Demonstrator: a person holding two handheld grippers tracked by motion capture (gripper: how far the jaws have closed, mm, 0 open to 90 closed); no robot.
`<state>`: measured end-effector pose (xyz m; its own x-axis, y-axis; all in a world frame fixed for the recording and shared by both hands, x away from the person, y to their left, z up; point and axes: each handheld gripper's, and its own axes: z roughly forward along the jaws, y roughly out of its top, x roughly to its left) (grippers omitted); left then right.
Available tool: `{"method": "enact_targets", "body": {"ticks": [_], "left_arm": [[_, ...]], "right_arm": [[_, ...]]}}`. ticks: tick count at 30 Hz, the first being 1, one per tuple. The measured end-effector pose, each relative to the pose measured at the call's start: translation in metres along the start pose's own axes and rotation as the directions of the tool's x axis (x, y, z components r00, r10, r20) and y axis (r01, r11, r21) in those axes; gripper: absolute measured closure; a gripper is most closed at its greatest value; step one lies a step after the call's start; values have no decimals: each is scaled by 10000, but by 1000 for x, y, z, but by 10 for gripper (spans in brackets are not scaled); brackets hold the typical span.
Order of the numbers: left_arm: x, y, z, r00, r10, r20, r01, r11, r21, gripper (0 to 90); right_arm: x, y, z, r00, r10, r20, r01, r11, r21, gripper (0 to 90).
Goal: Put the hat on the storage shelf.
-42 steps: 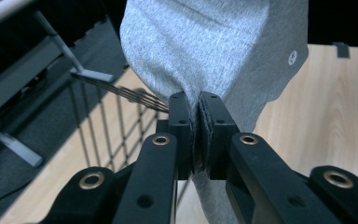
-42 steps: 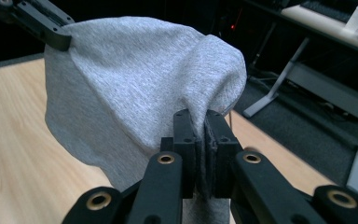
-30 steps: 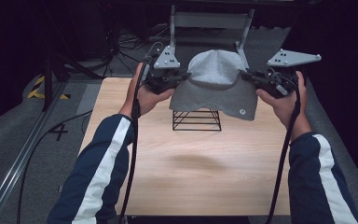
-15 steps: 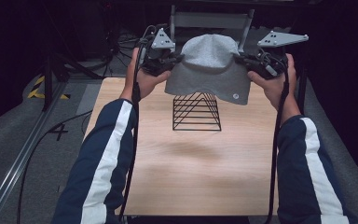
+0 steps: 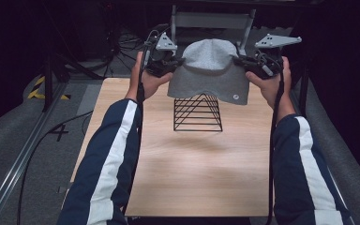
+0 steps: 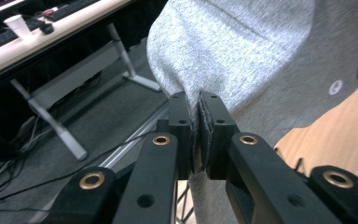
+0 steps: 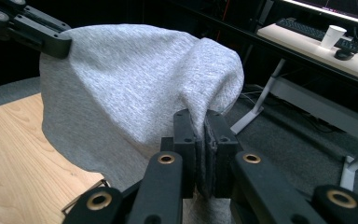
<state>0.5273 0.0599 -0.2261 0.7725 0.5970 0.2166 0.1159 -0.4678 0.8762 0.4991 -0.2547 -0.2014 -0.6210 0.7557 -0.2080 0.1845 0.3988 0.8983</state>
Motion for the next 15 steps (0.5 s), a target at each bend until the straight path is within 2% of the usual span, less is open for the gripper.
{"method": "enact_targets", "body": {"ticks": [3,6,8,10,15], "left_arm": [[-1,-3,-1,9994,-152,297,164,9990,-426,844],[-3,-9,-2,9990,78,444,-58,9990,-440,844],[-2,-14,-5,9981,-162,592,196,9982,-561,844],[0,-18,-9,9976,-302,622,340,9976,-608,844],[-1,-18,-19,9980,-241,585,287,9965,-788,844]], "right_arm": [[2,-3,3,9997,-93,-230,91,9999,-64,849],[4,-4,1,9994,-192,-271,192,9998,-9,848],[5,-5,-2,9992,-246,-327,247,9997,17,848],[4,-6,-4,9990,-170,-419,168,9998,-54,848],[9,-5,-8,9986,-245,-464,239,9996,-132,848]]}}
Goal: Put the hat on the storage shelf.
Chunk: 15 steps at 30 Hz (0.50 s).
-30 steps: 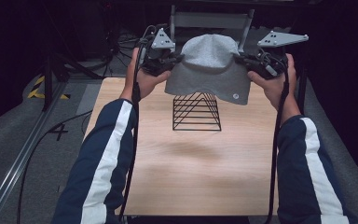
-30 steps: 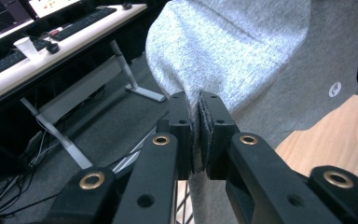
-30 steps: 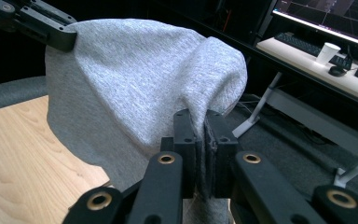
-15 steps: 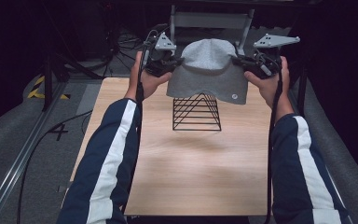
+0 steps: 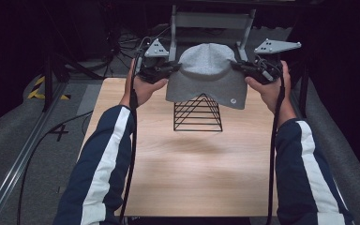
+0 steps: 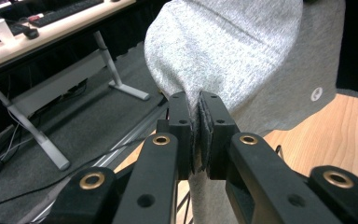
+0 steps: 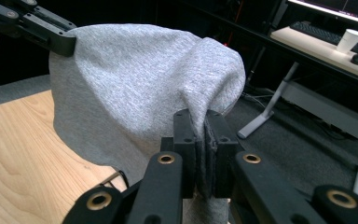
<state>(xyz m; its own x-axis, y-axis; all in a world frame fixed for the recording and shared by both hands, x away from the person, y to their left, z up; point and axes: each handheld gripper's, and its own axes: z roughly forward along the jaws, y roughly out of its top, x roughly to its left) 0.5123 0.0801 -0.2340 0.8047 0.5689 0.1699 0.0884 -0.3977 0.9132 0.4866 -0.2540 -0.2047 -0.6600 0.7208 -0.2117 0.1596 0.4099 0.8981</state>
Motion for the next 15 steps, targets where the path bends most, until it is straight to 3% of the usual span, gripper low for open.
{"method": "enact_targets", "body": {"ticks": [8,15], "left_arm": [[-10,3,-6,9995,221,210,-220,9997,-77,844],[-9,-7,2,9998,38,199,-41,9998,170,844]], "right_arm": [[6,4,-8,9999,-156,-26,156,9998,-79,848],[7,-2,-6,9998,-193,33,193,9997,163,848]]}}
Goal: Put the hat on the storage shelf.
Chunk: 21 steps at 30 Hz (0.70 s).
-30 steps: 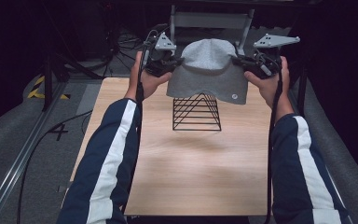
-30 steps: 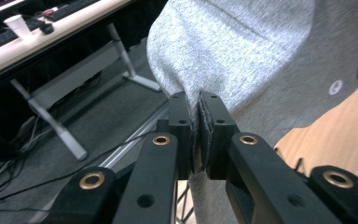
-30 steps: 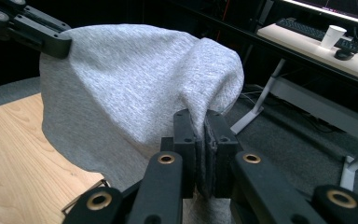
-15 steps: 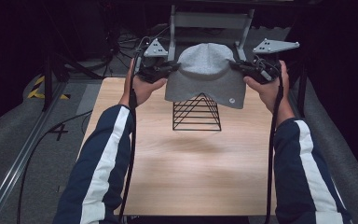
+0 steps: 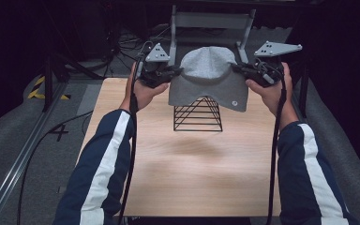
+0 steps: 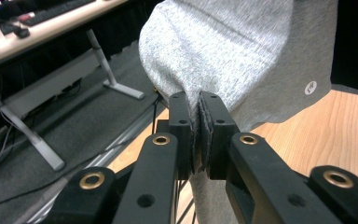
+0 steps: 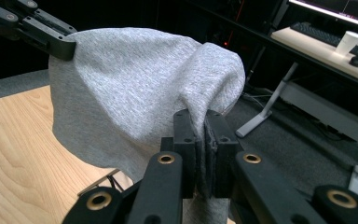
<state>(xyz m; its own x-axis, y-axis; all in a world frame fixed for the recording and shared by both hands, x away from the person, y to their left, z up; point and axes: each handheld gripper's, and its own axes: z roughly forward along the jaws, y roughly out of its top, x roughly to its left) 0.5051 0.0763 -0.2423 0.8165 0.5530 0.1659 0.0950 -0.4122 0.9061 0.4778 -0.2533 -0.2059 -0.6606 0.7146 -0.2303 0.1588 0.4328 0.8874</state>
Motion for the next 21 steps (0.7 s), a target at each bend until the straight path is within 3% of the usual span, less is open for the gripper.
{"method": "enact_targets", "body": {"ticks": [9,17,21], "left_arm": [[5,-19,16,9994,-261,-226,272,9985,466,843],[5,-47,31,9989,-442,-150,453,9950,894,842],[1,-58,35,9980,-633,2,631,9946,824,841]], "right_arm": [[1,-20,19,9996,229,-152,-222,9989,401,846],[9,-44,42,9985,334,-432,-299,9964,799,845],[13,-57,51,9977,360,-574,-301,9945,1001,846]]}}
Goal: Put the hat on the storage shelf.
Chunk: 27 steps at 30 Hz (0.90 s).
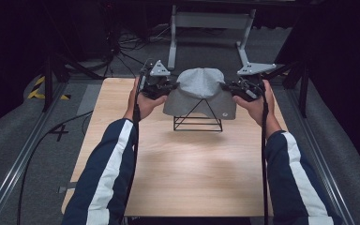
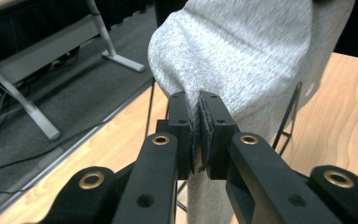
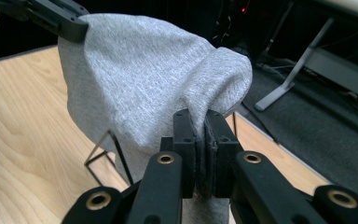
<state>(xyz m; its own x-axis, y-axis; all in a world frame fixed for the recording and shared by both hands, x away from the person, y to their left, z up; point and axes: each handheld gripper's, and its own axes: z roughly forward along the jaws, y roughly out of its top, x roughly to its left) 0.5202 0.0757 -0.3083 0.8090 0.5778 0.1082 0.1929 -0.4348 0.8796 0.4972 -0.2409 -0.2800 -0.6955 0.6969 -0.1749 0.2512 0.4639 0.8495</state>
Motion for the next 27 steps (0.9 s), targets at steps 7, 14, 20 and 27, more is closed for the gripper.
{"method": "enact_targets", "body": {"ticks": [7,14,20,27], "left_arm": [[-6,-28,12,9991,-318,293,319,9995,-19,839],[-13,-44,25,9992,-319,228,311,9990,326,839],[-17,-51,35,9998,-90,163,76,9960,888,839],[-19,-58,42,9999,-71,120,57,9936,1131,839]], "right_arm": [[3,-22,9,9992,260,-288,-256,9996,141,845],[3,-41,17,9987,422,-289,-409,9982,443,846],[5,-55,28,9985,500,-203,-479,9945,935,846],[8,-64,37,9982,578,-188,-551,9914,1186,846]]}}
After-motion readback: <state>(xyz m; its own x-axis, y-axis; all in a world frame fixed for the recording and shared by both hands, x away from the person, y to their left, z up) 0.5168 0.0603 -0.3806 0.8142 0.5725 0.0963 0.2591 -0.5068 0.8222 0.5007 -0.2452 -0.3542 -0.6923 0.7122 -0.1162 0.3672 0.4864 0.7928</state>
